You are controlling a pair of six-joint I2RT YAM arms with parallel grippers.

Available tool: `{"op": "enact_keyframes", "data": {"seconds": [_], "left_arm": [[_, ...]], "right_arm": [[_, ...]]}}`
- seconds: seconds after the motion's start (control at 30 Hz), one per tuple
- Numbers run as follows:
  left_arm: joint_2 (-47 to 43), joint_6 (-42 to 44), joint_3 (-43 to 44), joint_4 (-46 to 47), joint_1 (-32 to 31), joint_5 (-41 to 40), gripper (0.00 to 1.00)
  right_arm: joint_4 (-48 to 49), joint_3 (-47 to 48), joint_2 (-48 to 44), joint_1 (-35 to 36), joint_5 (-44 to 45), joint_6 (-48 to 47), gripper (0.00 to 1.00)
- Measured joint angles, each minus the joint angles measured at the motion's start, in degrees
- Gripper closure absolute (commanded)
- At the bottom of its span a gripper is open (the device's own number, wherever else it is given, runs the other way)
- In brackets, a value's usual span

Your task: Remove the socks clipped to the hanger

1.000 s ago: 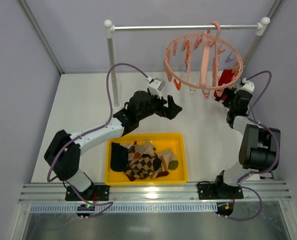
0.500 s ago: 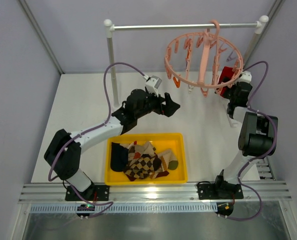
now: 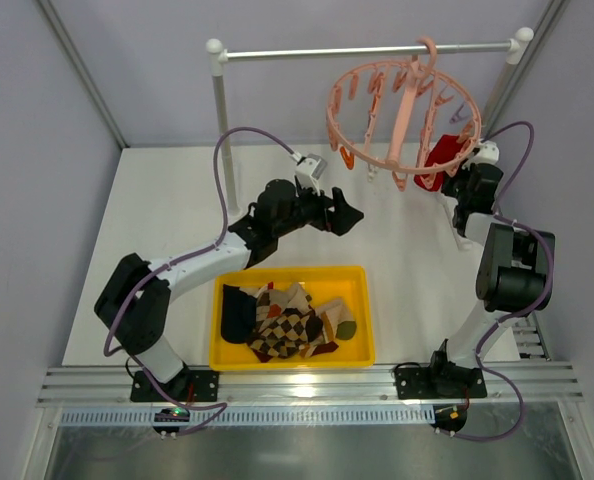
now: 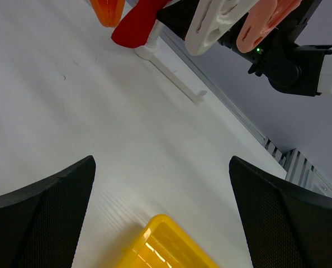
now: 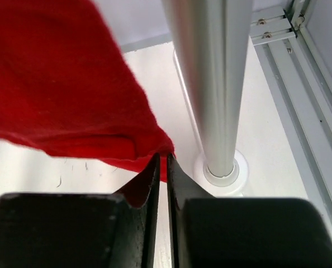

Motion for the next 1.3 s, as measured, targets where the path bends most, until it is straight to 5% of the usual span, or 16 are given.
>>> {"op": "enact_keyframes", "data": {"seconds": [0.37, 1.03, 1.17, 1.27, 1.3], "left_arm": [[0.3, -1.6, -0.3, 2.6, 0.0, 3.4, 0.00], [1.6, -4.7, -2.1, 5.5, 0.0, 5.1, 0.00], [0.6, -4.7, -2.9, 5.7, 0.0, 5.0, 0.00], [-0.7, -4.7, -3.3, 5.7, 0.0, 4.9, 0.00], [-1.1, -4.7, -3.3, 5.8, 0.0, 4.9, 0.00]], "right_arm": [[0.4, -7.0, -5.6, 1.5, -0.4, 1.3, 0.96], [-4.7, -23.8, -43.6, 3.4, 0.1, 3.8, 0.96], [-7.2, -23.9, -47.4, 3.5, 3.1, 3.8, 0.92], [-9.3, -23.9, -46.3, 3.5, 8.0, 4.5, 0.78], [-9.8, -23.9, -45.3, 3.4, 9.0, 4.6, 0.62]]}}
